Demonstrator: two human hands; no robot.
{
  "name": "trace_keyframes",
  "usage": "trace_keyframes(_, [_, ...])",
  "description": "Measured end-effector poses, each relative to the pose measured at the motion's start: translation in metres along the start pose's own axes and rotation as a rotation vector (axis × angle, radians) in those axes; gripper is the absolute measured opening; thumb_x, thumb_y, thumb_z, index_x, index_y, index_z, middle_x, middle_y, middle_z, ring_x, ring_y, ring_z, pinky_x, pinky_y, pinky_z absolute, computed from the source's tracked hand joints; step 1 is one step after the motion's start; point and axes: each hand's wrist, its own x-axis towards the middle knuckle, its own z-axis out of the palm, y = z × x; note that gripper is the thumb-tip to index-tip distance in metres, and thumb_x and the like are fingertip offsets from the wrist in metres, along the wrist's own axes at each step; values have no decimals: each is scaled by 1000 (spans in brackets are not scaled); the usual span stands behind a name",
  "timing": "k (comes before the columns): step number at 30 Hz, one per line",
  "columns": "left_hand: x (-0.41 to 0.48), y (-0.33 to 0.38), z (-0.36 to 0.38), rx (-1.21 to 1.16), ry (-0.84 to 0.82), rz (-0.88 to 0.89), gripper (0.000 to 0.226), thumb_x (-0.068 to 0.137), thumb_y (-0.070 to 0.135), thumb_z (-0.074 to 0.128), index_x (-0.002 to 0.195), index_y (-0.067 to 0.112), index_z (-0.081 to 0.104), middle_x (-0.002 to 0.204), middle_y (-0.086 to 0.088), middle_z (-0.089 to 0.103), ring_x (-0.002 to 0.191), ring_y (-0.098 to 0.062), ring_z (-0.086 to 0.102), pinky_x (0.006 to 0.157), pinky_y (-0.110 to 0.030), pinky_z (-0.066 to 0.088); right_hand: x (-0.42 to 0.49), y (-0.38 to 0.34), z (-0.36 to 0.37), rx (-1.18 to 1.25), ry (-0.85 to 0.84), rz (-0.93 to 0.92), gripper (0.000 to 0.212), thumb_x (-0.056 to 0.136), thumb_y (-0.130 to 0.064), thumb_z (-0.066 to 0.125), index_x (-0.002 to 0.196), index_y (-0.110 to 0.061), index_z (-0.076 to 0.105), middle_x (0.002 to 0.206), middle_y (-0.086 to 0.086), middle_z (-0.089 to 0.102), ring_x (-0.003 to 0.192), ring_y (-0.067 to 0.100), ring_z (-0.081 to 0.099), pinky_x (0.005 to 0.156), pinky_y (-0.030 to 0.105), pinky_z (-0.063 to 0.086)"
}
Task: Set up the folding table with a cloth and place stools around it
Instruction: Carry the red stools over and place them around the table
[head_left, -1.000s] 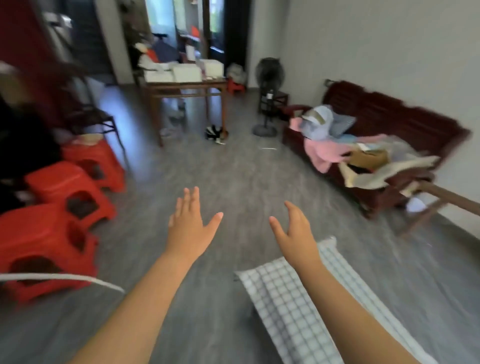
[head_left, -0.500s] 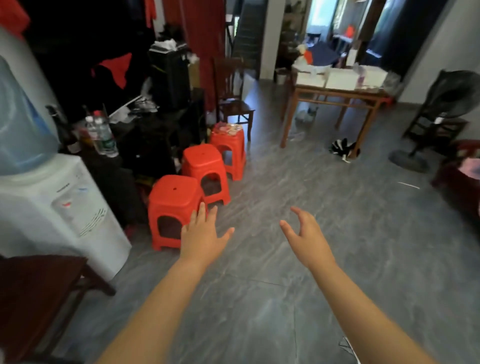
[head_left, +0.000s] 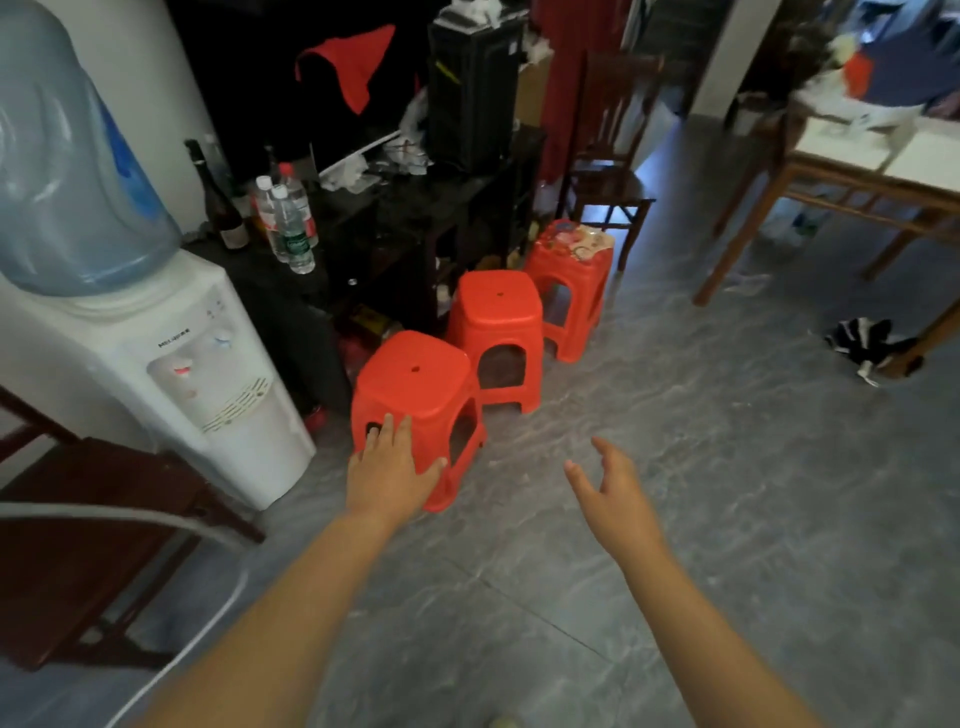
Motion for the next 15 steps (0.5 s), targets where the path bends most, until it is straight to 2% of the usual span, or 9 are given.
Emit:
trace_keyframes(8, [127, -37, 23, -56, -13, -124, 86, 85, 59, 51, 150, 16, 14, 159, -10, 14, 144, -28, 17, 111, -52, 26, 136, -28, 80, -35, -146, -11, 63, 91, -34, 58, 143, -6, 35, 146, 14, 40, 134, 25, 39, 109, 35, 32])
trace_keyframes(13, [242, -78, 57, -43, -91, -138, 92, 85, 56, 53, 151, 13, 6, 159, -11, 9, 145, -28, 12, 112, -52, 24, 236, -35, 157, -27, -172, 88, 67, 90, -39, 58, 144, -8, 33, 146, 14, 40, 134, 26, 39, 109, 40, 35])
trace_keyframes(15, [296, -98, 74, -40, -120, -141, 93, 85, 56, 54, 151, 13, 5, 160, -10, 7, 145, -28, 11, 113, -52, 24, 279, -35, 196, -26, -168, 141, 69, 90, -41, 58, 145, -8, 31, 148, 12, 37, 135, 25, 37, 110, 38, 33])
